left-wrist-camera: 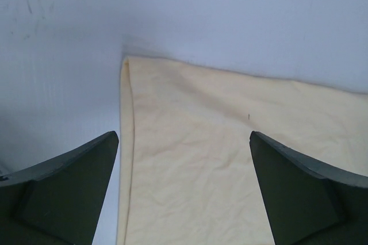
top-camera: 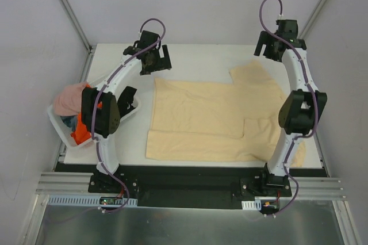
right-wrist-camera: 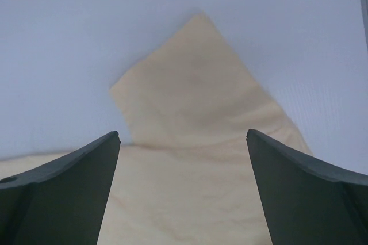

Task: Fold and stack the t-shirts
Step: Grap the side of the flattened tshirt furthest away from the robot with both arms, then fold the other side of the tshirt into a rectangle

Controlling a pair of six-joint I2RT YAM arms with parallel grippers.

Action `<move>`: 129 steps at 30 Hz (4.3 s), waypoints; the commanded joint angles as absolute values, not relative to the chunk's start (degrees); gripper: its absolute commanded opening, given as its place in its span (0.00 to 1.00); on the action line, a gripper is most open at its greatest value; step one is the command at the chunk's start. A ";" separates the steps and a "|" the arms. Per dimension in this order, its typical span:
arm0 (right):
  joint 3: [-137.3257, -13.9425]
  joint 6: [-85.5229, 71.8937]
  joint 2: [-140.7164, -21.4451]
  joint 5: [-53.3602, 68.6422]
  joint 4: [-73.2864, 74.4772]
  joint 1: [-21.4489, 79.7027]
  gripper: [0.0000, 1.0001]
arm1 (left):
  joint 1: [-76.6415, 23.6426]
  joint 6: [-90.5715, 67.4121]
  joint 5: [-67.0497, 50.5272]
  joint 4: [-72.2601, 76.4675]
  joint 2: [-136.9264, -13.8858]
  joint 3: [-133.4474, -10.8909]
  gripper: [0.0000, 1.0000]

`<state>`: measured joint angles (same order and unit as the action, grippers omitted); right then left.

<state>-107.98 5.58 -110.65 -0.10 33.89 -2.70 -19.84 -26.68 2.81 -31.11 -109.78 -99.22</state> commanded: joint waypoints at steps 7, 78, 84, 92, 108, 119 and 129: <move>-130.96 5.81 -134.73 -1.41 30.42 -2.99 0.96 | -14.51 -23.29 -3.16 -33.40 -125.76 -115.75 0.99; -128.59 14.06 -138.61 -0.53 32.17 0.79 0.01 | -11.51 -29.26 -9.49 -33.40 -135.35 -118.39 0.63; -126.39 15.29 -137.20 -1.84 32.61 0.79 0.01 | -11.51 -30.06 -9.67 -33.40 -132.90 -113.21 0.52; -125.24 15.64 -135.62 -1.49 33.57 0.70 0.01 | -11.51 -30.06 -10.02 -33.31 -132.36 -112.85 0.03; -101.97 13.01 -115.50 3.08 21.80 0.79 0.01 | -15.64 -25.84 -5.72 -32.52 -120.59 -103.10 0.00; -88.43 10.02 -103.11 2.02 21.71 0.79 0.01 | -17.84 -26.28 -5.89 -29.53 -110.58 -90.18 0.00; -71.30 6.86 -84.75 -2.17 24.34 0.97 0.01 | -20.04 -27.42 -4.48 -27.43 -99.94 -78.06 0.00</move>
